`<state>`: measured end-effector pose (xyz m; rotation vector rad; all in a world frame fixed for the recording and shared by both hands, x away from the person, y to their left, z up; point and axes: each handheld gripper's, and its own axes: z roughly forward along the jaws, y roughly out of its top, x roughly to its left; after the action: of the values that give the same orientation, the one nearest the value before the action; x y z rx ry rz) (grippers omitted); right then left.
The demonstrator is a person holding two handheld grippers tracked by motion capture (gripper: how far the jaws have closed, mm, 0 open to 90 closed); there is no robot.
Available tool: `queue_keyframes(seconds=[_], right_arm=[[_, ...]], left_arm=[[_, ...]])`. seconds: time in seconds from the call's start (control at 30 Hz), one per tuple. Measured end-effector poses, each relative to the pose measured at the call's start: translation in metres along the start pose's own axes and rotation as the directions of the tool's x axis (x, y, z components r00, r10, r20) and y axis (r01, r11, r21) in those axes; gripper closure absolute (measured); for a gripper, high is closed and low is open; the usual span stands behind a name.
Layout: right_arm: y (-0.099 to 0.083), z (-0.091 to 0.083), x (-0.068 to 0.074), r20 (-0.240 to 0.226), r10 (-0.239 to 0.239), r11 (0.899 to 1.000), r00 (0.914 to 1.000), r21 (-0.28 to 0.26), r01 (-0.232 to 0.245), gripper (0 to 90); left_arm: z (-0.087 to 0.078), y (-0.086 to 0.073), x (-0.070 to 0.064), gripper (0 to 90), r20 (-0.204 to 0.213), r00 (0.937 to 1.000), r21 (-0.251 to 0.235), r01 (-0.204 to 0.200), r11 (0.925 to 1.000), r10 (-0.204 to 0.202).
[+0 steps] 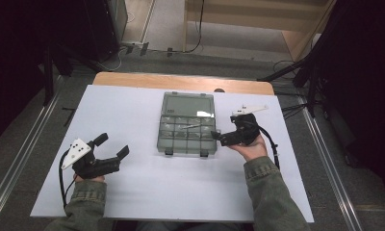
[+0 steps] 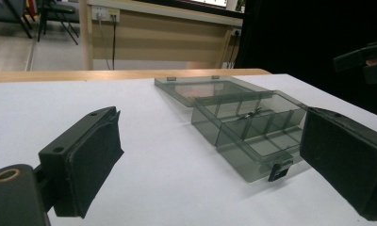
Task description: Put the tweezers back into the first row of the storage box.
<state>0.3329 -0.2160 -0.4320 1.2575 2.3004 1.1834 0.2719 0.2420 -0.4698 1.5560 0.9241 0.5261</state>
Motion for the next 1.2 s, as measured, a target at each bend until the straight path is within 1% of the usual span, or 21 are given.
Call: queue_keyframes(seconds=[0.2,0.23,0.27,0.33,0.37,0.4,0.43,0.53,0.57,0.67,0.7,0.73,0.77,0.83,0.87,0.9,1.0,1.07,1.1,1.17,1.2], right_arm=[[-0.017,-0.013,0.002,0.012,0.025,0.999,0.9996,-0.032,-0.025,0.0],[-0.021,-0.015,0.004,0.018,0.028,0.998,0.9994,-0.062,-0.027,0.0],[-0.024,-0.018,0.005,0.023,0.030,0.997,0.9993,-0.074,-0.028,0.0],[-0.028,-0.022,0.006,0.020,0.035,0.997,0.9992,-0.071,-0.034,0.0],[-0.030,-0.024,0.006,0.018,0.038,0.995,0.9991,-0.092,-0.036,0.0],[-0.030,-0.024,0.006,0.018,0.038,0.995,0.9991,-0.092,-0.036,0.0],[-0.035,-0.030,0.007,0.022,0.052,0.990,0.9984,-0.129,-0.048,0.0],[-0.040,-0.033,0.007,0.027,0.055,0.990,0.9981,-0.131,-0.051,0.0],[-0.047,-0.037,0.007,0.046,0.055,0.986,0.9974,-0.163,-0.047,0.0],[-0.052,-0.041,0.005,0.048,0.071,0.986,0.9963,-0.155,-0.063,0.0],[-0.061,-0.045,0.004,0.057,0.081,0.979,0.9951,-0.191,-0.069,0.0],[-0.061,-0.045,0.004,0.057,0.081,0.979,0.9951,-0.191,-0.069,0.0],[-0.066,-0.048,0.003,0.069,0.085,0.979,0.9940,-0.190,-0.070,0.0],[-0.074,-0.051,0.003,0.072,0.088,0.969,0.9935,-0.237,-0.069,0.0],[-0.076,-0.052,0.003,0.074,0.094,0.968,0.9928,-0.239,-0.074,0.0],[-0.078,-0.053,0.003,0.076,0.091,0.971,0.9930,-0.229,-0.071,0.0],[-0.086,-0.056,0.004,0.081,0.096,0.960,0.9920,-0.270,-0.071,0.0],[-0.090,-0.058,0.004,0.077,0.104,0.960,0.9916,-0.268,-0.080,0.0],[-0.093,-0.058,0.004,0.071,0.101,0.958,0.9924,-0.277,-0.078,0.0],[-0.100,-0.060,0.005,0.087,0.099,0.950,0.9913,-0.306,-0.068,0.0],[-0.100,-0.060,0.005,0.087,0.099,0.950,0.9913,-0.306,-0.068,0.0]], left_arm=[[0.000,0.000,-0.001,5.7,0.006,1.0000,0.002,-0.003,1.0000,0.003],[0.000,0.000,-0.001,5.7,0.005,1.0000,0.004,-0.002,1.0000,0.002],[0.000,0.000,-0.001,5.7,0.005,1.0000,0.004,-0.002,1.0000,0.002],[0.000,-0.001,0.000,5.7,0.002,1.0000,0.005,0.003,1.0000,-0.003],[0.000,-0.001,0.000,5.7,0.001,1.0000,0.003,0.004,1.0000,-0.004],[0.000,-0.001,0.000,5.8,0.001,1.0000,0.003,0.004,1.0000,-0.004],[0.000,0.000,0.000,5.7,0.002,1.0000,-0.001,0.007,1.0000,-0.007],[0.000,0.000,0.000,5.7,0.003,1.0000,-0.002,0.009,1.0000,-0.009],[0.000,0.000,0.001,5.7,0.006,0.9999,-0.003,0.011,0.9999,-0.011],[0.000,0.000,0.001,5.8,0.005,0.9999,-0.002,0.016,0.9999,-0.016],[0.000,0.000,0.001,5.7,0.002,0.9998,-0.001,0.017,0.9998,-0.017],[0.000,0.000,0.001,5.7,0.002,0.9998,-0.001,0.017,0.9998,-0.017],[-0.001,0.000,0.001,5.7,0.001,0.9999,-0.001,0.015,0.9999,-0.015],[-0.001,0.000,0.001,5.7,0.001,0.9998,-0.004,0.017,0.9998,-0.017],[-0.001,0.000,0.001,5.7,0.001,0.9998,-0.004,0.017,0.9998,-0.017],[-0.001,0.000,0.001,5.7,0.003,0.9998,0.001,0.018,0.9998,-0.018],[0.000,0.000,0.002,5.7,0.005,0.9998,0.003,0.020,0.9998,-0.020],[0.000,-0.001,0.001,5.7,0.008,0.9998,0.007,0.020,0.9998,-0.020],[0.000,-0.001,0.001,5.7,0.010,0.9998,0.007,0.019,0.9998,-0.019],[0.000,-0.001,0.001,5.7,0.010,0.9998,0.007,0.019,0.9998,-0.019],[0.000,-0.001,0.001,5.7,0.011,0.9998,0.007,0.018,0.9998,-0.019]])
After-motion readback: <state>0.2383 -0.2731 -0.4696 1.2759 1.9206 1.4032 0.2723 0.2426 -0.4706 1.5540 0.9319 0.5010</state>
